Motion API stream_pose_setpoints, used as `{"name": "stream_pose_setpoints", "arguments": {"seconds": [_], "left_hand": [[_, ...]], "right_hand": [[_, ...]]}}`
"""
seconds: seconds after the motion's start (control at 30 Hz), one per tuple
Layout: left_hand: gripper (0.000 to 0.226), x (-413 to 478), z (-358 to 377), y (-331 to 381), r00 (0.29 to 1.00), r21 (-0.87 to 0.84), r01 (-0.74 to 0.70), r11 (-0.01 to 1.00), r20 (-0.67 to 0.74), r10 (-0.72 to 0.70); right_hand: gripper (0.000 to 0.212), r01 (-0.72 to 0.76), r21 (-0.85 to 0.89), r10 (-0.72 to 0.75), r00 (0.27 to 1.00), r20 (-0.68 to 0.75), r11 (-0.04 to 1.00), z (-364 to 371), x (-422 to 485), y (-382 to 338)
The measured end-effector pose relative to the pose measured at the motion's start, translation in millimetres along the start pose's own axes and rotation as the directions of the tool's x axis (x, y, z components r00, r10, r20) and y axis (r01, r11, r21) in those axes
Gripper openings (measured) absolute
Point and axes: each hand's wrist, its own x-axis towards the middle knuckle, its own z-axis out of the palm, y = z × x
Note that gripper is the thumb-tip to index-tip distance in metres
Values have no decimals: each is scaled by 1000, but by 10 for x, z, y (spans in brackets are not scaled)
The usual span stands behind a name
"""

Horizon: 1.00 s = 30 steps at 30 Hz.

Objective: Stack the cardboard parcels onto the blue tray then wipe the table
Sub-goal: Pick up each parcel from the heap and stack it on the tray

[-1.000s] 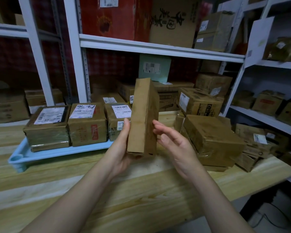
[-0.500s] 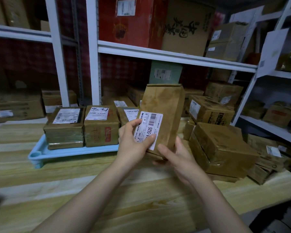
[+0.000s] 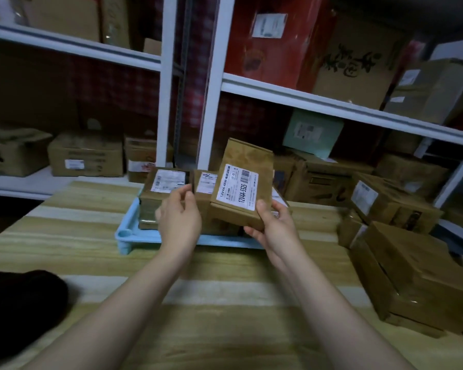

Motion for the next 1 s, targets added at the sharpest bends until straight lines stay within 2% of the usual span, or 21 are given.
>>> {"name": "stream_pose_setpoints", "arguments": {"seconds": [0.13, 0.3, 0.33, 0.4, 0.5, 0.57, 0.63, 0.7, 0.83, 0.9, 1.0], "left_hand": [[36, 240, -365, -168, 988, 75, 102, 992, -122, -93], [43, 380, -719, -391, 960, 252, 250, 935, -190, -205], [44, 396, -748, -424, 955, 271, 277, 922, -181, -233], [47, 421, -784, -521, 953, 282, 298, 912, -137, -269], [48, 428, -772, -648, 955, 238, 295, 926, -87, -282], [51, 418, -755, -685, 957, 238, 289, 927, -80, -277], [53, 408, -745, -699, 959, 246, 283, 927, -79, -272], [56, 396, -732, -690, 959, 234, 282, 930, -79, -271], [70, 355, -715, -562, 977, 254, 199, 946, -121, -173], [72, 374, -717, -503, 990, 227, 112, 967, -106, -89], [69, 437, -693, -463, 997, 160, 80, 984, -25, -77]], "right_hand": [[43, -14, -108, 23, 996, 83, 994, 522, 110, -4], [29, -159, -96, 172, 973, 152, 983, 1093, 199, -36], [27, -170, -98, 184, 969, 162, 981, 1169, 214, -28], [37, -158, -134, 180, 969, 167, 978, 1295, 221, 9], [47, -79, -279, 143, 966, 216, 957, 1354, 239, 58], [45, 41, -482, 94, 963, 251, 875, 1338, 260, 84], [52, 201, -716, -1, 963, 270, 669, 1316, 313, 128], [63, 260, -826, -39, 960, 278, 500, 1317, 335, 164], [74, 310, -870, -110, 951, 291, 383, 1308, 286, 214], [69, 332, -882, -142, 943, 301, 336, 1295, 263, 227], [64, 322, -895, -125, 946, 298, 308, 1308, 267, 240]]}}
